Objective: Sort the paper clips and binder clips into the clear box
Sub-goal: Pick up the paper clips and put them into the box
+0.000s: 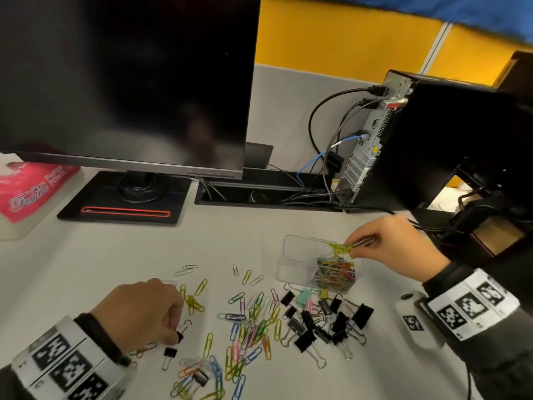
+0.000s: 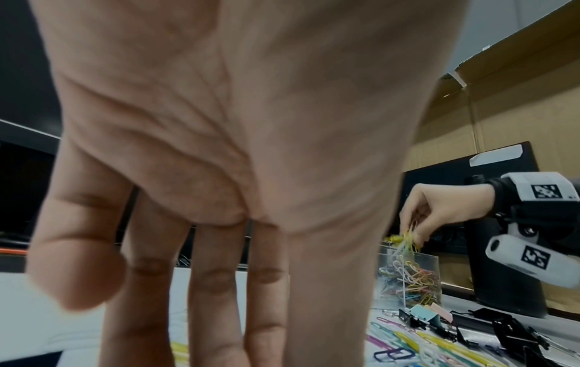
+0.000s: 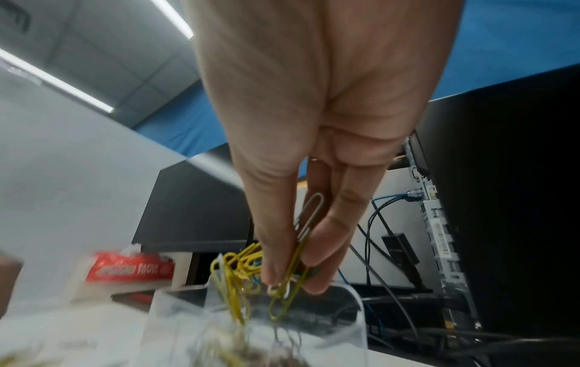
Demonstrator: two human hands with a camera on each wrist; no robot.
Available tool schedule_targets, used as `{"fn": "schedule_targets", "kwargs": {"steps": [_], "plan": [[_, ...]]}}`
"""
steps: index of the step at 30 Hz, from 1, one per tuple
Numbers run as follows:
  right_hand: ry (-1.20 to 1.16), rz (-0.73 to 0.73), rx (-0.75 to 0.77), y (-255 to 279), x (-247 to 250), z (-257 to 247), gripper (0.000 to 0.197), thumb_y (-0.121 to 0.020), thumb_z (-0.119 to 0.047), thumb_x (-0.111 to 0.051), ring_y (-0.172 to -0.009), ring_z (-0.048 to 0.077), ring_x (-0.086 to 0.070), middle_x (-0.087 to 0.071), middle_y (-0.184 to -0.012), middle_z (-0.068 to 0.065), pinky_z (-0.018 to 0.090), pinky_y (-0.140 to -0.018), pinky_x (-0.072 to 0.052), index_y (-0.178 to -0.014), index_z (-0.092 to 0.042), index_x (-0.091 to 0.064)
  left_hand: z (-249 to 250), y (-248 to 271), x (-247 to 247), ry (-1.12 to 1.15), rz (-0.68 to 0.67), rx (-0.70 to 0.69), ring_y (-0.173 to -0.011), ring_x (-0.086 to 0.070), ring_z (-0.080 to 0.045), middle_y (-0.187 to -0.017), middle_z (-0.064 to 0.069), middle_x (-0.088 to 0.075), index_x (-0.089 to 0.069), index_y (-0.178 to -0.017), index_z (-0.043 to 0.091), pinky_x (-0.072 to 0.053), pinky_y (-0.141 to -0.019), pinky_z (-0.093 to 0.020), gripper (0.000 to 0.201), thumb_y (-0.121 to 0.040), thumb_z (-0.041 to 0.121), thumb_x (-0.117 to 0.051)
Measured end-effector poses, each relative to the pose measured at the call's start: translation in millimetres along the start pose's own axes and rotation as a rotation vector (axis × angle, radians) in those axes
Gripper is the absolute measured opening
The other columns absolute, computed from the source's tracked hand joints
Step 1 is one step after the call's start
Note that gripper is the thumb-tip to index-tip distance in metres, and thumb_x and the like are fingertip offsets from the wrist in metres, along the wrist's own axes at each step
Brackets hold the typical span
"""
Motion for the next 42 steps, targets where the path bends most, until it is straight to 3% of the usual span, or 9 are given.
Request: {"fn": "schedule_targets", "kwargs": {"steps": [3,5,11,15,21,26,32,36,42], "plan": [[0.126,-0.047,0.014,0,-22,5,0.016,-0.078,-0.021,-0.076,-0.064,-0.007,-0.057,-0.073,-0.090,-0.007,0.001,-0.067,-0.043,-0.094,-0.021,-0.076,1,0,0,0.004,0.003,-0.011,-0.077,-0.059,0.002,-0.081,0.018,-0.061,-0.057,-0.081,0.033,-0.038,-0.063,-0.011,0.019,-0.075,0.047,-0.068],[0.162,-0.057,0.017,0,-30,6,0.017,-0.080,-0.022,-0.074,-0.071,-0.003,-0.057,-0.073,-0.094,-0.007,0.005,-0.071,-0.044,-0.097,-0.021,-0.074,1,0,0,0.010,0.003,-0.016,-0.076,-0.058,0.002,-0.081,0.018,-0.061,-0.056,-0.080,0.034,-0.038,-0.063,-0.011,0.019,-0.075,0.047,-0.068],[0.088,-0.063,0.029,-1,-30,9,0.018,-0.079,-0.015,-0.075,-0.078,0.000,-0.063,-0.071,-0.090,-0.006,0.000,-0.069,-0.044,-0.097,-0.017,-0.072,-1,-1,-1,0.038,-0.003,-0.010,-0.076,-0.060,0.002,-0.081,0.017,-0.064,-0.058,-0.080,0.034,-0.044,-0.067,-0.014,0.019,-0.073,0.048,-0.068],[-0.039,0.017,0.059,2,-18,12,0.021,-0.077,-0.006,-0.075,-0.080,0.000,-0.065,-0.069,-0.085,-0.008,0.008,-0.073,-0.051,-0.093,-0.019,-0.071,-2,-1,-2,0.051,-0.008,-0.015,-0.078,-0.061,0.000,-0.082,0.017,-0.065,-0.057,-0.079,0.034,-0.047,-0.072,-0.017,0.020,-0.073,0.049,-0.068],[0.020,0.042,0.099,7,-28,16,0.016,-0.081,-0.005,-0.071,-0.077,0.004,-0.061,-0.062,-0.084,-0.009,0.011,-0.076,-0.051,-0.091,-0.018,-0.069,-3,-1,-2,0.047,0.000,-0.019,-0.080,-0.060,0.000,-0.084,0.016,-0.064,-0.056,-0.078,0.035,-0.045,-0.069,-0.014,0.019,-0.074,0.050,-0.067],[0.036,0.175,0.116,9,-6,15,0.009,-0.082,-0.010,-0.070,-0.069,0.002,-0.061,-0.068,-0.078,-0.008,0.008,-0.065,-0.048,-0.087,-0.018,-0.072,-2,0,-1,0.038,0.005,-0.028,-0.082,-0.059,0.001,-0.086,0.016,-0.063,-0.056,-0.081,0.035,-0.043,-0.070,-0.012,0.018,-0.076,0.050,-0.065],[0.120,0.177,0.129,10,2,16,0.016,-0.089,-0.013,-0.062,-0.070,0.008,-0.061,-0.071,-0.086,-0.003,0.016,-0.069,-0.049,-0.103,-0.017,-0.068,-5,-2,-2,0.032,0.001,-0.019,-0.083,-0.060,-0.001,-0.086,0.015,-0.062,-0.059,-0.084,0.034,-0.045,-0.071,-0.014,0.020,-0.076,0.052,-0.065],[0.248,0.158,0.089,10,2,17,0.012,-0.089,-0.013,-0.061,-0.072,0.020,-0.065,-0.071,-0.081,0.002,0.037,-0.070,-0.056,-0.100,-0.015,-0.065,-5,-2,-2,0.032,0.004,-0.018,-0.083,-0.060,-0.002,-0.086,0.014,-0.063,-0.059,-0.083,0.034,-0.045,-0.070,-0.015,0.020,-0.076,0.052,-0.065],[0.345,0.006,0.037,4,-14,5,0.008,-0.090,-0.015,-0.057,-0.075,0.024,-0.062,-0.068,-0.082,0.004,0.038,-0.071,-0.054,-0.097,-0.012,-0.058,-4,-2,-2,0.038,0.002,-0.019,-0.081,-0.060,0.000,-0.084,0.016,-0.063,-0.057,-0.079,0.035,-0.046,-0.072,-0.014,0.019,-0.076,0.051,-0.066]]}}
Point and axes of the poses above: each hand's wrist, its own y-axis away from the middle knuckle, its own x-axis out of the back of the hand, z = x × y, the point moved 8 cm from there along -y, towards the middle knuckle
